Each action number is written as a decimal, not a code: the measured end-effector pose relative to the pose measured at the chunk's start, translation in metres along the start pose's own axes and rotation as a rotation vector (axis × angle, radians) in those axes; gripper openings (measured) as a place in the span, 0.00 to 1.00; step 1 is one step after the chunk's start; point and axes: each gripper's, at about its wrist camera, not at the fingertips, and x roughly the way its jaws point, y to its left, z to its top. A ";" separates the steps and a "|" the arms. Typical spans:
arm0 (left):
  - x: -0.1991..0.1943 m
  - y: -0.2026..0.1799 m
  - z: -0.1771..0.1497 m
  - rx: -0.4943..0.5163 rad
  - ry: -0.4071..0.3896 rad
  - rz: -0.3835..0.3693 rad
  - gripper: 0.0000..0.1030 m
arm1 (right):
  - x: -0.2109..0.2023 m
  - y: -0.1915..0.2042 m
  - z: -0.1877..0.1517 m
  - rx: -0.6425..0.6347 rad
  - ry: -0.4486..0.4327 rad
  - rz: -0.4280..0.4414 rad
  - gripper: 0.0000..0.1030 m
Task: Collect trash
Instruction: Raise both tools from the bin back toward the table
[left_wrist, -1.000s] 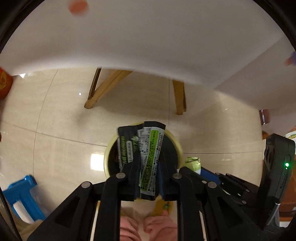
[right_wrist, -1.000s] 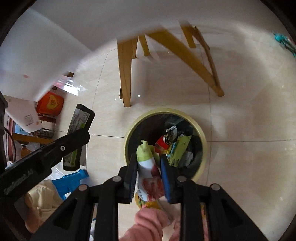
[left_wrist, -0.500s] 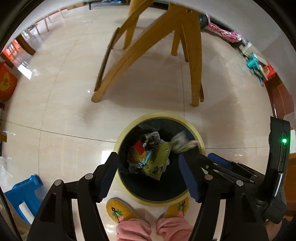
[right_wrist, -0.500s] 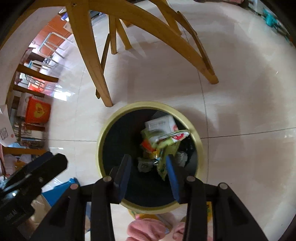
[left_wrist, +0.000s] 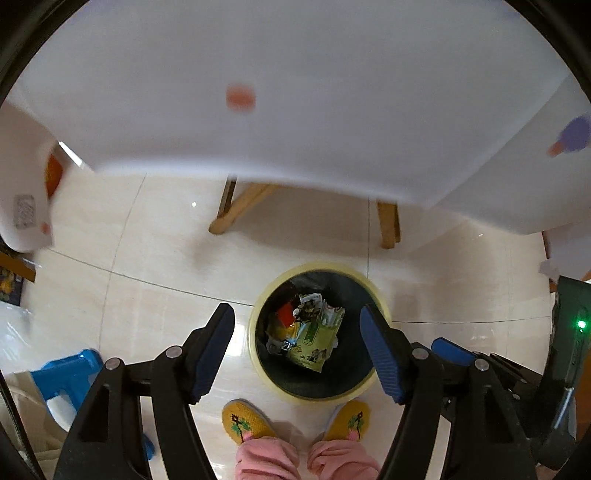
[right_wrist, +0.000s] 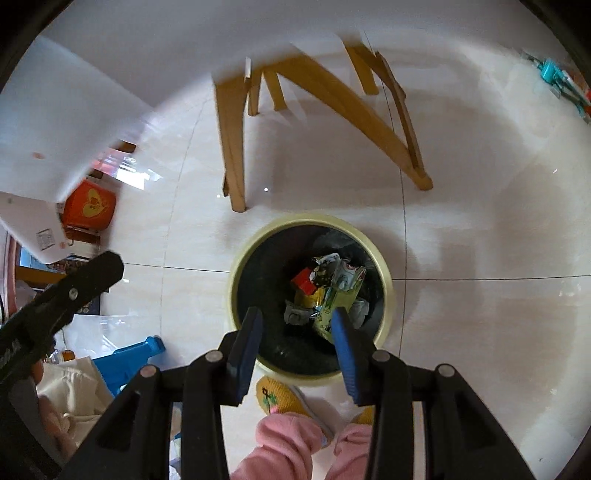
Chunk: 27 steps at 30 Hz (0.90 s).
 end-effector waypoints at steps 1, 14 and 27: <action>-0.010 -0.001 0.003 0.003 -0.006 0.000 0.67 | -0.013 0.004 0.000 -0.004 -0.007 0.001 0.38; -0.176 -0.016 0.049 0.041 -0.134 0.024 0.67 | -0.189 0.065 0.011 -0.085 -0.171 -0.004 0.38; -0.301 -0.010 0.092 0.108 -0.229 -0.035 0.67 | -0.330 0.122 0.039 -0.187 -0.424 -0.062 0.40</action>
